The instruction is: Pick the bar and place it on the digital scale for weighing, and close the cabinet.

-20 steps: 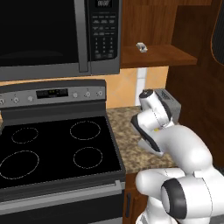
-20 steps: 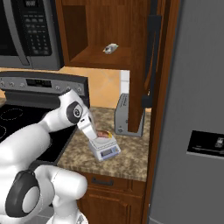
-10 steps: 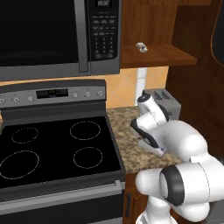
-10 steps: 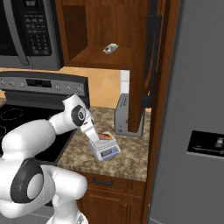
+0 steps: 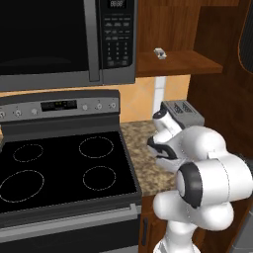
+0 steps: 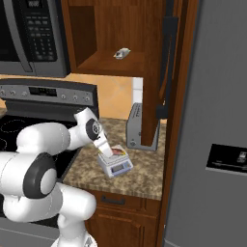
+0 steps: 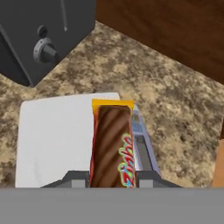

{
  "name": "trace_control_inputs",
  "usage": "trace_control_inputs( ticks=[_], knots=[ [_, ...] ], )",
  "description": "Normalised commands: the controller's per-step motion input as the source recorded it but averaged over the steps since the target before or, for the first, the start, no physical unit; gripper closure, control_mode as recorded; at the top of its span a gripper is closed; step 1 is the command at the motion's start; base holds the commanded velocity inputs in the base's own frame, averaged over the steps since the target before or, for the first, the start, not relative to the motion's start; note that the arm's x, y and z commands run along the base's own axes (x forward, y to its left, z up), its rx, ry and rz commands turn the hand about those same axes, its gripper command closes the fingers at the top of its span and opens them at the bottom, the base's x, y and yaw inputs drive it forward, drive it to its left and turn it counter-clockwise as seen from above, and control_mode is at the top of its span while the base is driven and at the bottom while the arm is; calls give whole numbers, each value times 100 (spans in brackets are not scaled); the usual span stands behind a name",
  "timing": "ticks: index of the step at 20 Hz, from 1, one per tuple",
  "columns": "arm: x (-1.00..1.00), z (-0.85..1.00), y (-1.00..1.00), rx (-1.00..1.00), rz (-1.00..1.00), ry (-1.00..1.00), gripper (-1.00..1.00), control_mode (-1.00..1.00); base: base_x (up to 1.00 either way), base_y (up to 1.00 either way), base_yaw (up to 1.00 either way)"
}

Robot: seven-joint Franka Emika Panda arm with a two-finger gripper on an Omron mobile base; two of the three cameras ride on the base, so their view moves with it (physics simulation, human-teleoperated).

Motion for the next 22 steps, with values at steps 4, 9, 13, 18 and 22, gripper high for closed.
trace_control_inputs(
  ticks=[4,9,13,18,22],
  knots=[
    [23,-29,1,0,2,3,100,-100,0,0,0],
    [14,-28,3,0,2,0,-100,-100,0,0,0],
    [0,-21,0,0,2,0,-100,-100,0,0,0],
    [0,-1,0,0,1,0,-100,-100,0,0,0],
    [0,1,0,0,0,0,-100,-100,0,0,0]
  ],
)
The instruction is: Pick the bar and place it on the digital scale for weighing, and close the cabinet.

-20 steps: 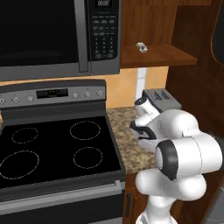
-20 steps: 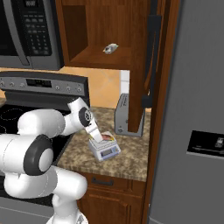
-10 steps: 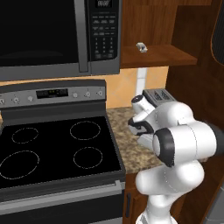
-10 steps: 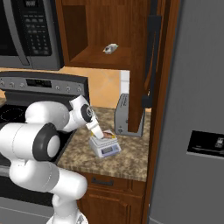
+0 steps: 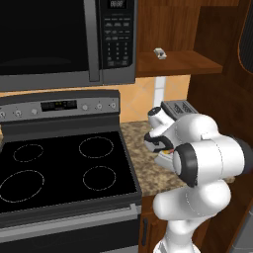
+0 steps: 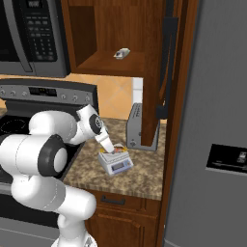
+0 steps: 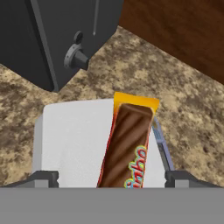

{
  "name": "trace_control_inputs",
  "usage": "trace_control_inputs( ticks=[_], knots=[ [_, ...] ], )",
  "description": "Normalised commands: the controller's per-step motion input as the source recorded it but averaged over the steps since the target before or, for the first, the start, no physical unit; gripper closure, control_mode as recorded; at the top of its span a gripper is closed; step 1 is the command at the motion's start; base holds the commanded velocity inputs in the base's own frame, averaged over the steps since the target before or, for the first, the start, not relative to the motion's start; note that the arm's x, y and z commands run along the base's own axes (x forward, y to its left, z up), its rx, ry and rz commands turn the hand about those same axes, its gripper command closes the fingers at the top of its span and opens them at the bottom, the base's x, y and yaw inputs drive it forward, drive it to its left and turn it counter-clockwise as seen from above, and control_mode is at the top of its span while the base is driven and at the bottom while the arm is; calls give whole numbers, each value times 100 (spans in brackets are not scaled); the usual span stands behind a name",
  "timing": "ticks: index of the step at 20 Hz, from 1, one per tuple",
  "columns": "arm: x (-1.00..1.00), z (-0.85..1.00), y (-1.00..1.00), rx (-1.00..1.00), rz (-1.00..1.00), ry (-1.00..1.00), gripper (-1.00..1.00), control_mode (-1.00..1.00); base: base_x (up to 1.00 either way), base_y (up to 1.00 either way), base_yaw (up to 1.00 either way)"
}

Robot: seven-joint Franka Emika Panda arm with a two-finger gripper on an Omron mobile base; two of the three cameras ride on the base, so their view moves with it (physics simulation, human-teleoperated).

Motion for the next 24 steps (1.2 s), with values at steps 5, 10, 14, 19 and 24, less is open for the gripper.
trace_control_inputs(
  ticks=[5,10,14,19,24],
  knots=[
    [-32,26,0,0,1,-8,-100,-100,0,0,0],
    [-53,77,0,1,2,-9,-100,-100,0,0,0],
    [-92,86,0,3,5,-12,-100,-100,0,0,0],
    [-94,94,0,2,9,-18,-100,-100,0,0,0],
    [-84,96,13,0,7,-32,-100,-100,0,0,0]
  ],
)
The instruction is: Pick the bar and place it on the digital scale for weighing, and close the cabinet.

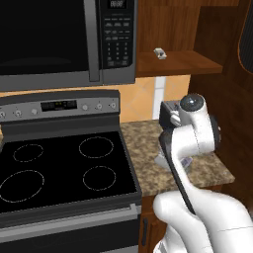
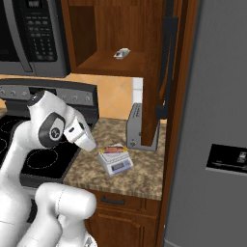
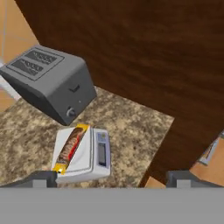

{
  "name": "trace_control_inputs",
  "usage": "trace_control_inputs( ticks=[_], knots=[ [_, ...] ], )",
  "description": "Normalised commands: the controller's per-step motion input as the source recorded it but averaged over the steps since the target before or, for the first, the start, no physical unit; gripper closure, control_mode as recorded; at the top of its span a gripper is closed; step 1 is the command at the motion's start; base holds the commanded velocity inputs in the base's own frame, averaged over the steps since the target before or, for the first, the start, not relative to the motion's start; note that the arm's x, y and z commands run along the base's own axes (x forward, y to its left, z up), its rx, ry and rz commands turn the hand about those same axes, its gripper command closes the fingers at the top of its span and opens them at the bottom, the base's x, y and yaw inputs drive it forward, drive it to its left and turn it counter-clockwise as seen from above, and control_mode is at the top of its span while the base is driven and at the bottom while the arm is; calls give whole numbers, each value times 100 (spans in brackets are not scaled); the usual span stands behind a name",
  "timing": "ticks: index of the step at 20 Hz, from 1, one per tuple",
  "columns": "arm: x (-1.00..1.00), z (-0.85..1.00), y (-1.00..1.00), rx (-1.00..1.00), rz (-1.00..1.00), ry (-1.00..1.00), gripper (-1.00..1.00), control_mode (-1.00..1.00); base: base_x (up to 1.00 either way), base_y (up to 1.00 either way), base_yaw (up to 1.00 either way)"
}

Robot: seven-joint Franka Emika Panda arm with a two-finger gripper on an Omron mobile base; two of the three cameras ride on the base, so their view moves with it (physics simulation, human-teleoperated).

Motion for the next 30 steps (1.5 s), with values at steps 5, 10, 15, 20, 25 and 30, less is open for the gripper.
trace_control_inputs(
  ticks=[5,10,15,20,25,30],
  knots=[
    [-61,62,21,13,6,-30,-100,-100,0,0,0],
    [-1,10,21,36,3,-25,-100,-100,0,0,0],
    [-3,17,9,29,0,-28,-100,-100,0,0,0],
    [-10,9,17,15,-9,-45,-100,-100,0,0,0],
    [-42,5,31,19,-14,-58,-100,-100,0,0,0],
    [-71,8,9,29,-9,-43,-100,-100,0,0,0]
  ],
)
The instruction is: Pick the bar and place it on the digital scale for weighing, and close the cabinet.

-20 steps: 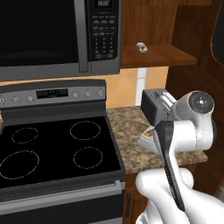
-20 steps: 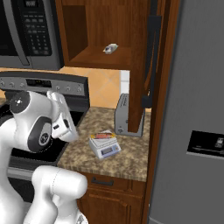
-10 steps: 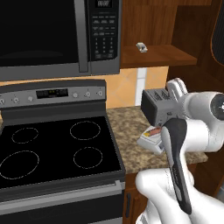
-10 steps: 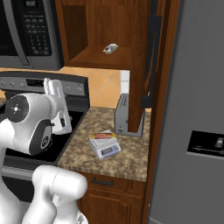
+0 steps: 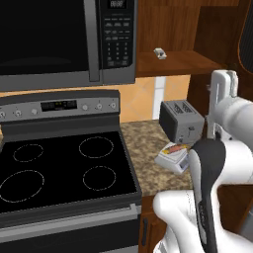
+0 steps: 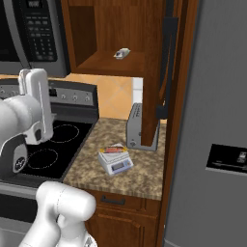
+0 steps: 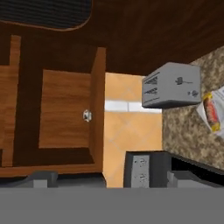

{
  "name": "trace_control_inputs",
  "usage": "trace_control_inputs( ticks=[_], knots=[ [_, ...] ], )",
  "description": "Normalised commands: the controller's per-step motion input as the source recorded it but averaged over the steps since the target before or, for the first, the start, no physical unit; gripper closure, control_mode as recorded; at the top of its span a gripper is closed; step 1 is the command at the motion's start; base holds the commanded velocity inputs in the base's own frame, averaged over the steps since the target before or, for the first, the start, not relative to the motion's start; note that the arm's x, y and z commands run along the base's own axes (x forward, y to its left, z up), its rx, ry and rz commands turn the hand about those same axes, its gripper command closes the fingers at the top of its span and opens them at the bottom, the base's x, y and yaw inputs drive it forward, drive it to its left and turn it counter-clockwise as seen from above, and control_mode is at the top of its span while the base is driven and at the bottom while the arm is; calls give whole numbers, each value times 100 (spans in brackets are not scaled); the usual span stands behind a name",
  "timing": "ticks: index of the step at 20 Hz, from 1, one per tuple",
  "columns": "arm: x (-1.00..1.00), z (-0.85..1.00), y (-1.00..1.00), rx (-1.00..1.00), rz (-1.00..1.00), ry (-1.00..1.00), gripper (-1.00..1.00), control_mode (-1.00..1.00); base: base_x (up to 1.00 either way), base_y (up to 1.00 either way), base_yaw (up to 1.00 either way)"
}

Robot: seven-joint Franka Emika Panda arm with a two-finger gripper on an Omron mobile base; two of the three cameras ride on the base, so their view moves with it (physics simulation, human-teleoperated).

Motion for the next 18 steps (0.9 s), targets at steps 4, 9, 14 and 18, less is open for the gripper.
trace_control_inputs(
  ticks=[4,9,14,18],
  knots=[
    [-100,-1,-20,27,-4,-25,-100,-100,0,0,0],
    [-100,-17,-55,5,0,-9,-100,-100,0,0,0],
    [-100,-43,-51,3,0,-22,-100,-100,0,0,0],
    [-51,-21,-41,17,0,-40,-100,-100,0,0,0]
  ],
)
